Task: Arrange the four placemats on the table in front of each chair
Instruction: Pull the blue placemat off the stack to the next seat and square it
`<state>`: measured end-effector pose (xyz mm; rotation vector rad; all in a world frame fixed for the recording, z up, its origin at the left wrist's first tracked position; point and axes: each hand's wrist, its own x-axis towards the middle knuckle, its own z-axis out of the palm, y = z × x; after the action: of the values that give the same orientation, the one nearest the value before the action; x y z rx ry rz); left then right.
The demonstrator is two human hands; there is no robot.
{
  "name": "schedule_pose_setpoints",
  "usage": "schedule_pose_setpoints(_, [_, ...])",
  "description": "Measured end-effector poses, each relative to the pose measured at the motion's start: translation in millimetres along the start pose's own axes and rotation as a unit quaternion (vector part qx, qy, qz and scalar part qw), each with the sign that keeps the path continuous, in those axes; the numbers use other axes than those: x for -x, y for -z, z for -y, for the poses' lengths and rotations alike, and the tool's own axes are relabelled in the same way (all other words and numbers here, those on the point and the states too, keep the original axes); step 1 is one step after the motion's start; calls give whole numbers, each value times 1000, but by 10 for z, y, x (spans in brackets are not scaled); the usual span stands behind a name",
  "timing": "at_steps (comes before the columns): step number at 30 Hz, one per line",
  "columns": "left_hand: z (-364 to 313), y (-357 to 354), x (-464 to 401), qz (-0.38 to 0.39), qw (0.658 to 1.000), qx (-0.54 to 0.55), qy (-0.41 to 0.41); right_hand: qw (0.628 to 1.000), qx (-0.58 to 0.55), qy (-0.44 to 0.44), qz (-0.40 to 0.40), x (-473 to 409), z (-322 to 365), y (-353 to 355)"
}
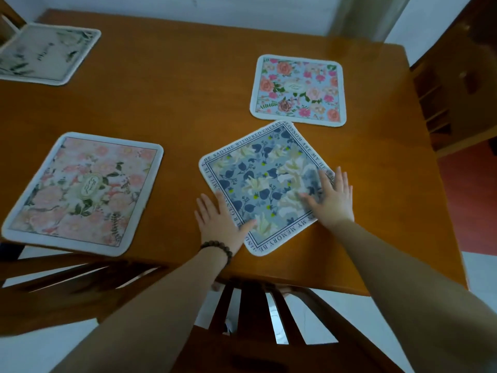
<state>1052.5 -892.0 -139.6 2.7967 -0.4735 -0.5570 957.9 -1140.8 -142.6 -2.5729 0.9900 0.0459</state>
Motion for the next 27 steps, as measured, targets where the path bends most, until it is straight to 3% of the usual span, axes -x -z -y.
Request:
schedule_pose_setpoints(6, [-240,-354,299,0,1000,-12,-15,995,66,-12,67,-344,-203,37])
schedule_pose_setpoints(12, [-177,-314,219,6,999,-19,-39,997,43,-24,52,-188,-94,12])
schedule_pose_setpoints(19, [147,55,-244,42,996,-10,-77,995,-23,-87,39,417,227,-145])
schedule_pose_setpoints(23, [321,282,-517,75,990,-72,-97,995,-35,-85,30,992,400,-352])
schedule_pose_setpoints(27, [334,421,-627,101,987,-60,-112,996,-49,-72,10,1346,489,-470])
